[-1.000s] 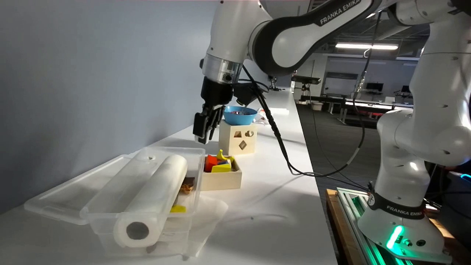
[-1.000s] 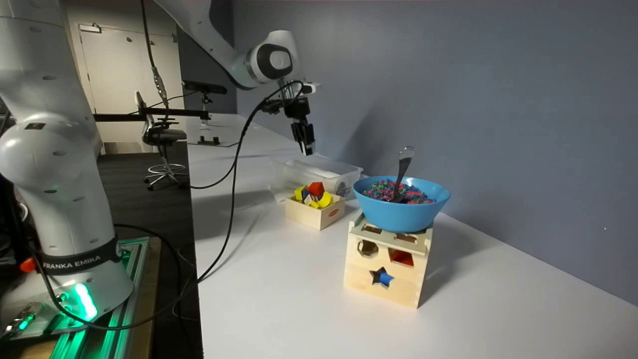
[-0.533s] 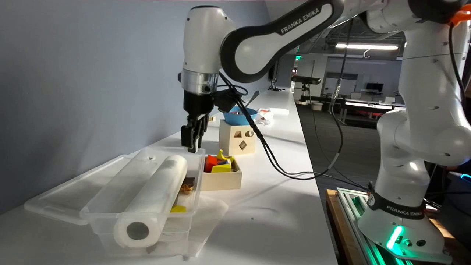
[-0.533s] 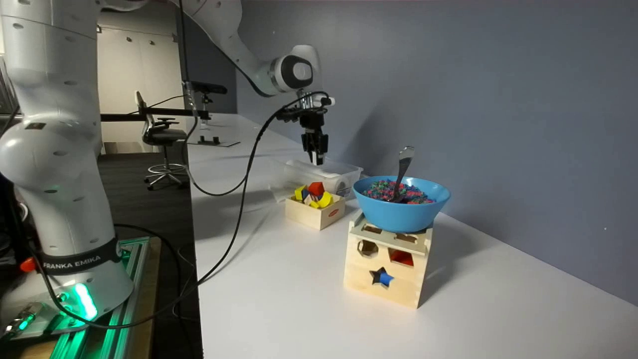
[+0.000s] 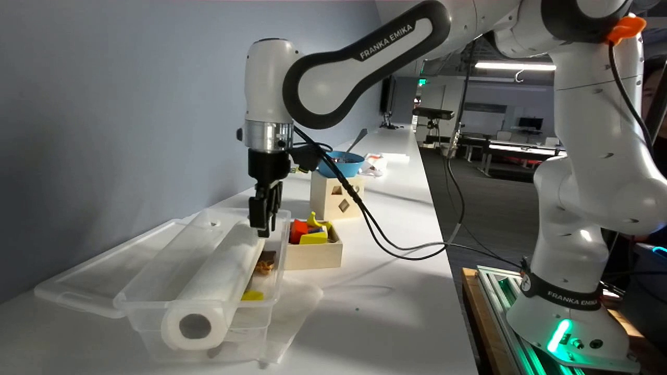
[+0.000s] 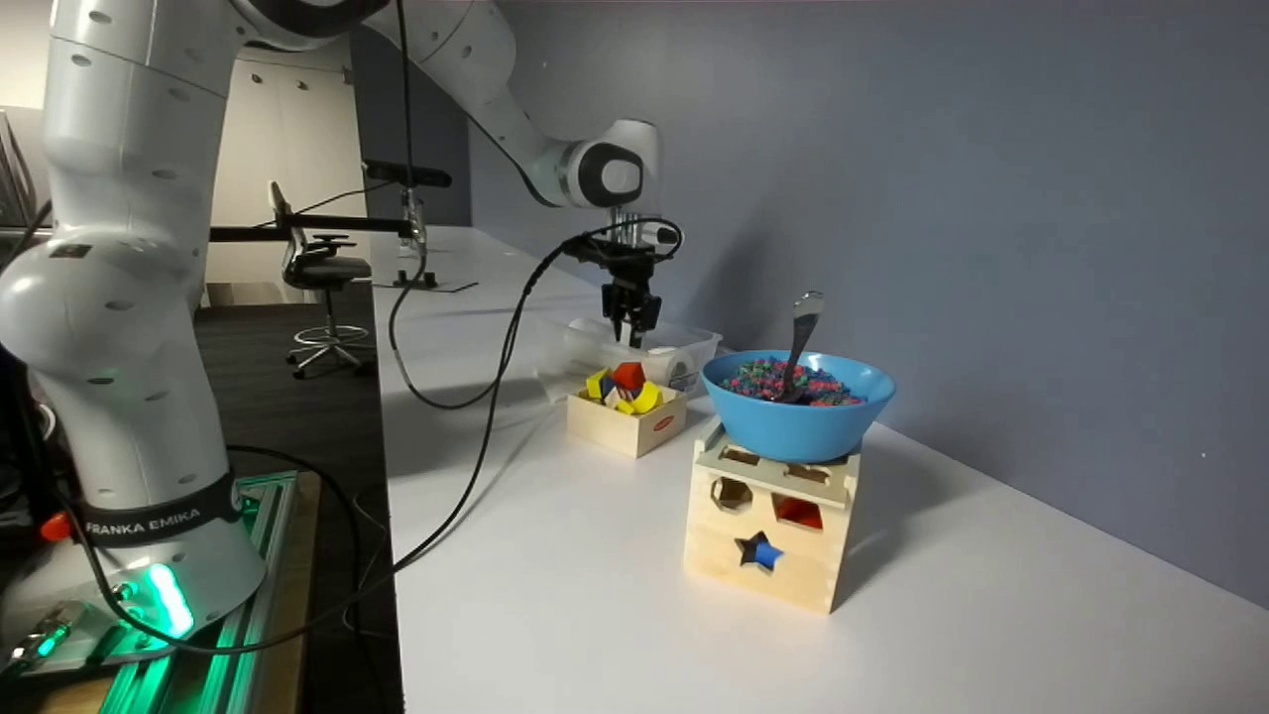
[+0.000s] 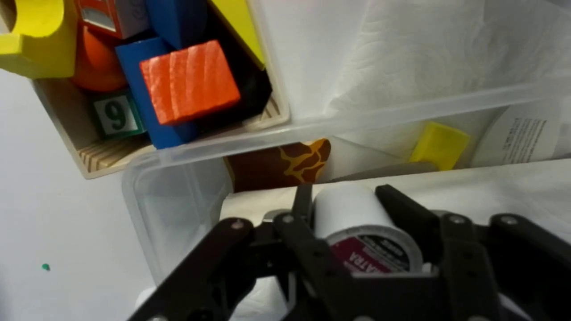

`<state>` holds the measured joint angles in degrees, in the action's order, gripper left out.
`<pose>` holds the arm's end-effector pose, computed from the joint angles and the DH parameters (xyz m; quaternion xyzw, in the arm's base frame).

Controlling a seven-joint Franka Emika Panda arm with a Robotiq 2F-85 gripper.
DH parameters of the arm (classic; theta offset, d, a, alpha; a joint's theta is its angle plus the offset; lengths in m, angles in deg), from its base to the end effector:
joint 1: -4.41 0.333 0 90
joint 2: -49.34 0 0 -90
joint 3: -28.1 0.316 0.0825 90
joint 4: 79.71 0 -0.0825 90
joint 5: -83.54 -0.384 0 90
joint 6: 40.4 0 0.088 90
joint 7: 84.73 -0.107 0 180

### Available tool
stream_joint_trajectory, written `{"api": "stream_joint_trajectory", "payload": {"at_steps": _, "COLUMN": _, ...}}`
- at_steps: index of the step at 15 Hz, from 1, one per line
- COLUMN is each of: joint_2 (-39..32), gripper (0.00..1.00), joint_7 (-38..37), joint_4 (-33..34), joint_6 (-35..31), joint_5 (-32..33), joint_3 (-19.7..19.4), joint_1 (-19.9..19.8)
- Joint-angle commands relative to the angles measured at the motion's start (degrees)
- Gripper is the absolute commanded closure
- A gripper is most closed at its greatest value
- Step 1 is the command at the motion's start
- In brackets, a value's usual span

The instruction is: Place the coffee pod inside the clear container.

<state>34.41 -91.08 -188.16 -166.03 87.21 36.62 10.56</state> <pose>0.6008 0.1502 0.3729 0.9959 0.0877 0.0223 0.0034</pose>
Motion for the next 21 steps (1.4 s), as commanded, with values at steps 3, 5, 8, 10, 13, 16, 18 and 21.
{"api": "stream_joint_trajectory", "payload": {"at_steps": 3, "joint_2": 1.16, "gripper": 0.32, "joint_7": 2.04, "joint_4": 0.35, "joint_6": 5.85, "joint_5": -3.95, "joint_3": -0.67, "joint_1": 0.32}}
{"api": "stream_joint_trajectory", "payload": {"at_steps": 5, "joint_2": 1.69, "gripper": 0.20, "joint_7": 1.92, "joint_4": 0.36, "joint_6": 6.31, "joint_5": -3.81, "joint_3": -0.74, "joint_1": 0.40}}
{"api": "stream_joint_trajectory", "payload": {"at_steps": 8, "joint_2": 3.75, "gripper": 0.01, "joint_7": 0.55, "joint_4": 0.00, "joint_6": 5.58, "joint_5": -3.03, "joint_3": -0.71, "joint_1": 0.96}}
{"api": "stream_joint_trajectory", "payload": {"at_steps": 10, "joint_2": 6.07, "gripper": 0.00, "joint_7": -2.30, "joint_4": -0.44, "joint_6": 4.95, "joint_5": -1.58, "joint_3": -0.85, "joint_1": 1.74}}
{"api": "stream_joint_trajectory", "payload": {"at_steps": 13, "joint_2": 10.24, "gripper": 0.00, "joint_7": -12.38, "joint_4": -1.87, "joint_6": 5.54, "joint_5": 7.29, "joint_3": -1.77, "joint_1": 3.65}}
{"api": "stream_joint_trajectory", "payload": {"at_steps": 16, "joint_2": 14.04, "gripper": 0.00, "joint_7": -13.87, "joint_4": -3.56, "joint_6": 9.35, "joint_5": 13.67, "joint_3": -0.87, "joint_1": 3.86}}
{"api": "stream_joint_trajectory", "payload": {"at_steps": 18, "joint_2": 11.55, "gripper": 0.00, "joint_7": -12.52, "joint_4": -1.16, "joint_6": 8.35, "joint_5": 11.15, "joint_3": -0.54, "joint_1": 3.31}}
{"api": "stream_joint_trajectory", "payload": {"at_steps": 21, "joint_2": 13.68, "gripper": 0.00, "joint_7": -12.23, "joint_4": -2.75, "joint_6": 8.36, "joint_5": 11.16, "joint_3": -0.20, "joint_1": 3.23}}
